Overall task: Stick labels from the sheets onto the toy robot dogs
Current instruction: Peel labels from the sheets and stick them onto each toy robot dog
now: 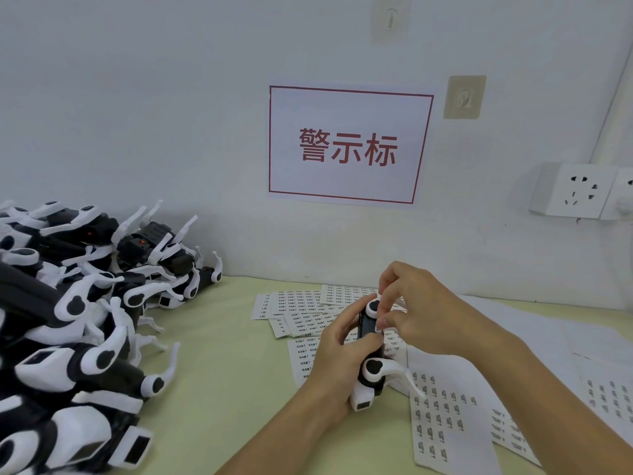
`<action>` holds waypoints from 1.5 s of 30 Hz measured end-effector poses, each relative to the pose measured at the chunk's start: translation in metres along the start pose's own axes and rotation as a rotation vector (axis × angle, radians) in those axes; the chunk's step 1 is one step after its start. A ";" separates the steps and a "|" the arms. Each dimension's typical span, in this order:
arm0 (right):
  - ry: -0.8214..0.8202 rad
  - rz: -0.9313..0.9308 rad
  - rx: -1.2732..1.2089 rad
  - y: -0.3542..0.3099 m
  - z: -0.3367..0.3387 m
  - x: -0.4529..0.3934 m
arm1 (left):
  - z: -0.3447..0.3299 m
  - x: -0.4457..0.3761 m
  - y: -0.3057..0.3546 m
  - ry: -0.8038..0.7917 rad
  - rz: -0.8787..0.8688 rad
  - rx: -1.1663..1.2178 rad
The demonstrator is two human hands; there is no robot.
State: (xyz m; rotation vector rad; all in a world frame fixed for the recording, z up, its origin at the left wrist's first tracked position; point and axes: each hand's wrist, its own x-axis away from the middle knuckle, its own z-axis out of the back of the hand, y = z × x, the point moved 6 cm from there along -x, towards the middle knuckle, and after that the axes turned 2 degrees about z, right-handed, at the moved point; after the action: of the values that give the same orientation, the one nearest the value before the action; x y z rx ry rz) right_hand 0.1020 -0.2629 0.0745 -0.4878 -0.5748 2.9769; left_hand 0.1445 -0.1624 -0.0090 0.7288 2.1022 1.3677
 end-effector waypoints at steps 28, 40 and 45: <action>0.023 0.042 0.012 -0.004 -0.004 -0.001 | 0.009 -0.005 -0.005 0.116 0.002 0.019; -0.006 0.026 -0.034 -0.003 -0.003 -0.001 | 0.007 -0.005 -0.006 0.101 0.019 0.051; 0.002 0.030 -0.028 -0.003 -0.003 -0.001 | 0.007 -0.004 -0.005 0.094 0.019 0.051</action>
State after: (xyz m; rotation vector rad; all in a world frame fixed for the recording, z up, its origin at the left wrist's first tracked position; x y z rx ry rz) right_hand 0.1035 -0.2587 0.0734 -0.5059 -0.6149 2.9998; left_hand 0.1516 -0.1622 -0.0157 0.7197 2.2163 1.3878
